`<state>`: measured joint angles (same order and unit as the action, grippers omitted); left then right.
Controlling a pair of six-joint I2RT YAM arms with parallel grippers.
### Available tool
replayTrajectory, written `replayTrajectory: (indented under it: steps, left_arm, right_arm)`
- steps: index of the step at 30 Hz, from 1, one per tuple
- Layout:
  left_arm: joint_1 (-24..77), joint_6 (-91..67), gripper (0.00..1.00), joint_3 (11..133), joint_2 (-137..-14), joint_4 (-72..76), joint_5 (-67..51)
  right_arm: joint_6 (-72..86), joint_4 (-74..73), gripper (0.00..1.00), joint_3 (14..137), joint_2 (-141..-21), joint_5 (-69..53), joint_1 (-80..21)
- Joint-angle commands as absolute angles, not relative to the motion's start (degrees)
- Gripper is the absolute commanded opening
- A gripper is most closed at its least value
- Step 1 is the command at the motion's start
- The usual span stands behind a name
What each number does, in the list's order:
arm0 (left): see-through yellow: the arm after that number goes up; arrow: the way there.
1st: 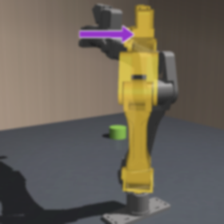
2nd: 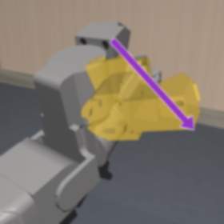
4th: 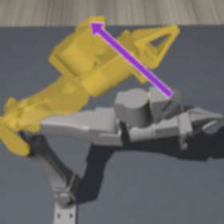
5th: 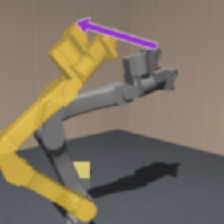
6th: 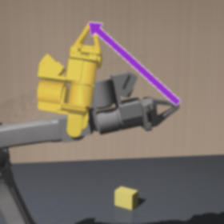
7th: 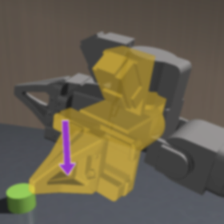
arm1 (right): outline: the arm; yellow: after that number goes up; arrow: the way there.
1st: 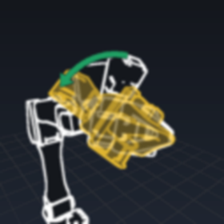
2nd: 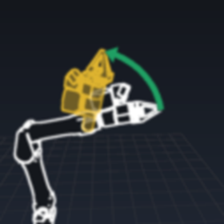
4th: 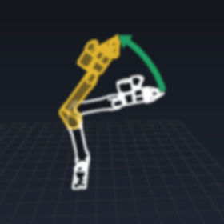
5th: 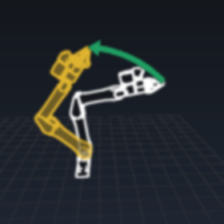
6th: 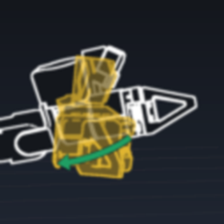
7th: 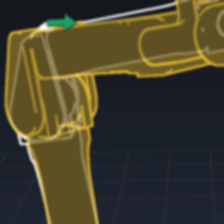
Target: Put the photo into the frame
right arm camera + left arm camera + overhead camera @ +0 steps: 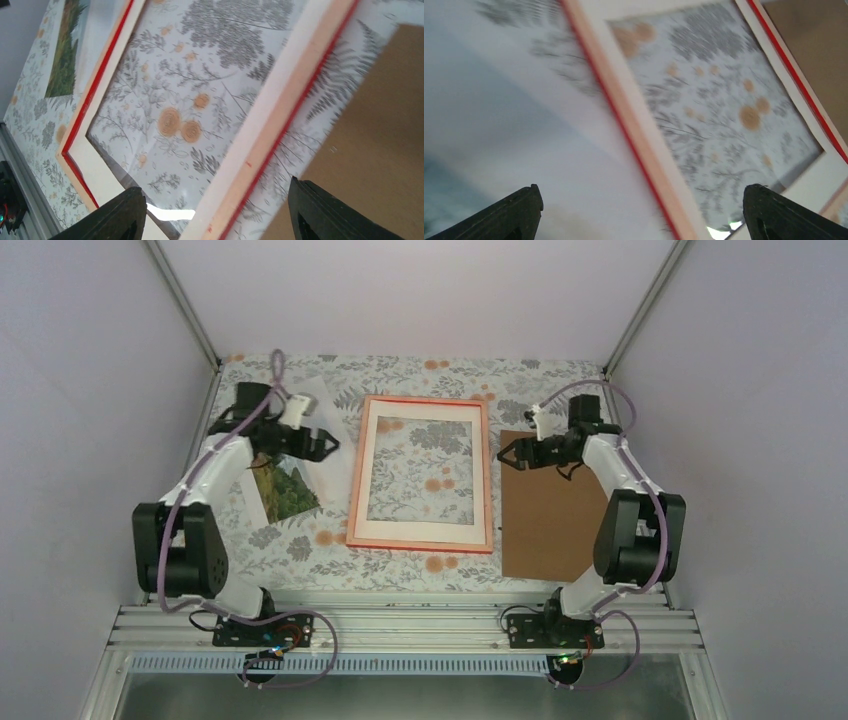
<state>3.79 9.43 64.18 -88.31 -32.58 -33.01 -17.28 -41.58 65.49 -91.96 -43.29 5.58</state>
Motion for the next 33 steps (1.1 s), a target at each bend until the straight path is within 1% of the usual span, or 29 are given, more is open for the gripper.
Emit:
replayTrajectory:
  steps: [1,4,7,10,12,20,26,29,33]
  left_arm:
    - [-5.7,11.2,1.00,61.8,-85.3,-34.6,-33.2]
    - [-13.9,9.6,1.00,60.9,-85.2,-36.1,-33.7]
    - [-20.9,8.1,1.00,60.0,-86.3,-36.8,-34.0]
    - [-26.6,6.4,1.00,59.0,-87.7,-36.7,-34.7]
    - [-29.4,5.2,1.00,58.2,-88.6,-36.4,-35.4]
    - [-34.9,2.4,1.00,54.3,-89.4,-33.8,-35.4]
    - [-36.7,2.4,1.00,53.1,-91.7,-33.4,-35.7]
    - [-36.8,2.8,1.00,53.6,-94.4,-33.6,-37.6]
    - [-36.8,3.2,1.00,53.2,-96.4,-33.5,-38.5]
  right_arm:
    - [-13.7,-35.3,0.71,67.9,-93.3,-45.1,0.2]
    - [-11.4,-31.6,0.75,69.6,-94.9,-44.3,-4.8]
    - [-8.6,-27.9,0.83,72.1,-98.2,-43.9,-11.3]
    - [-5.6,-24.7,0.88,76.2,-102.4,-44.6,-17.9]
    - [-4.1,-23.2,0.90,79.9,-105.9,-45.3,-22.4]
    - [2.3,-18.1,0.90,98.6,-122.4,-46.4,-38.3]
    - [7.2,-18.4,0.90,112.4,-134.2,-41.6,-46.1]
    - [10.0,-16.8,0.96,115.2,-138.1,-39.2,-47.9]
    - [14.1,-15.1,1.00,118.0,-142.5,-35.8,-49.1]
